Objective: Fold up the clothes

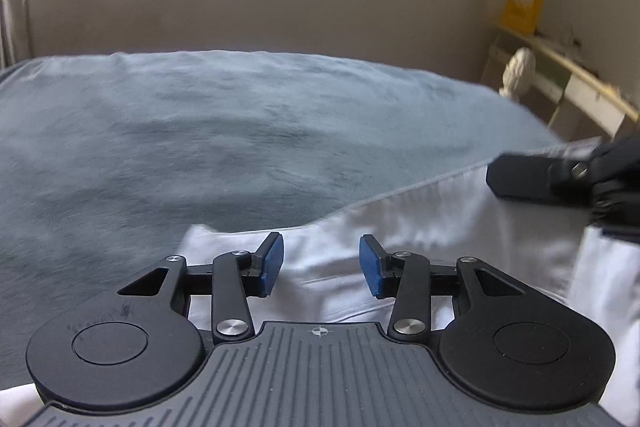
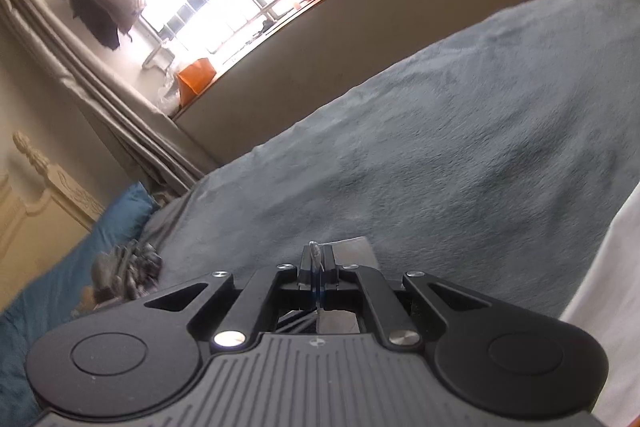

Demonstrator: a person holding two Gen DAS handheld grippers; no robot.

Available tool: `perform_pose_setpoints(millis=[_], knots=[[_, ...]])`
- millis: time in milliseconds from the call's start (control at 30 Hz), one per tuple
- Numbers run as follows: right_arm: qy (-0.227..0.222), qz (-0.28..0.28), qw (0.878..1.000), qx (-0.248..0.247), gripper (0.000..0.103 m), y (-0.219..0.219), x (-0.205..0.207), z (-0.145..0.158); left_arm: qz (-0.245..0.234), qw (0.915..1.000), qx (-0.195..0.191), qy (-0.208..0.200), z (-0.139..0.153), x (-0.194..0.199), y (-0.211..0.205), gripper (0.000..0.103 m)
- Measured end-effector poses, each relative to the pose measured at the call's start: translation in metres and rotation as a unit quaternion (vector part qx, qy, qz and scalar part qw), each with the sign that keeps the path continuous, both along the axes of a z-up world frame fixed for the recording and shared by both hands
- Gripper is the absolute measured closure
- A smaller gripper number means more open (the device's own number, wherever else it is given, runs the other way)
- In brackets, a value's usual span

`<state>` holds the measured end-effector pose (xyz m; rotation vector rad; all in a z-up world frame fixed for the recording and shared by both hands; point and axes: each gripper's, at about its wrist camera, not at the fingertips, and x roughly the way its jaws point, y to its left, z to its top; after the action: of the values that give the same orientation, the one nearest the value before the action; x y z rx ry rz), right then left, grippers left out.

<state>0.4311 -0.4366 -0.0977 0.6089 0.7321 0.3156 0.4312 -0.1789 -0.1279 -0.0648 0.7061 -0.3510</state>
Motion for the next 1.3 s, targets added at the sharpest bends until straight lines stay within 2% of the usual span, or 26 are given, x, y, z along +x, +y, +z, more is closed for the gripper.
perform_pose_setpoints(millis=[267,433,533,600,667,700,767,933,1067,1167,1300], knots=[[0.053,0.020,0.998,0.006,0.102,0.042,0.032,-0.018,0.023,0.9985,-0.041,0.026,0.007,-0.014,0.045,0.060],[0.085,0.041,0.995,-0.039,0.102,0.080,0.054,-0.042,0.025,0.9969,-0.061,0.043,0.003,-0.026,0.067,0.060],[0.103,0.052,0.989,-0.089,0.099,0.101,0.062,-0.057,0.026,0.9956,-0.073,0.053,0.001,-0.034,0.079,0.060],[0.115,0.048,0.988,-0.087,0.087,0.100,0.062,-0.059,0.026,0.9946,-0.081,0.060,-0.001,-0.039,0.088,0.060],[0.127,0.043,0.987,-0.085,0.084,0.099,0.062,-0.060,0.027,0.9934,-0.089,0.067,-0.002,-0.045,0.096,0.059],[0.128,0.041,0.987,-0.084,0.076,0.097,0.060,-0.059,0.025,0.9933,-0.090,0.068,-0.002,-0.046,0.097,0.059],[0.104,0.035,0.990,-0.088,0.068,0.083,0.049,-0.041,0.021,0.9930,-0.093,0.070,-0.002,-0.047,0.093,0.057],[0.046,0.044,0.993,-0.098,0.063,0.031,0.003,0.015,0.025,0.9918,-0.103,0.071,0.005,-0.052,0.087,0.057],[0.005,0.055,0.994,-0.098,0.061,-0.007,-0.058,0.059,0.028,0.9924,-0.101,0.065,0.018,-0.060,0.084,0.056],[-0.020,0.068,0.995,-0.068,0.061,-0.026,-0.107,0.088,0.027,0.9924,-0.099,0.067,0.029,-0.070,0.082,0.056],[-0.056,0.093,0.993,-0.034,0.061,-0.034,-0.174,0.116,0.012,0.9945,-0.077,0.071,0.045,-0.088,0.077,0.056]])
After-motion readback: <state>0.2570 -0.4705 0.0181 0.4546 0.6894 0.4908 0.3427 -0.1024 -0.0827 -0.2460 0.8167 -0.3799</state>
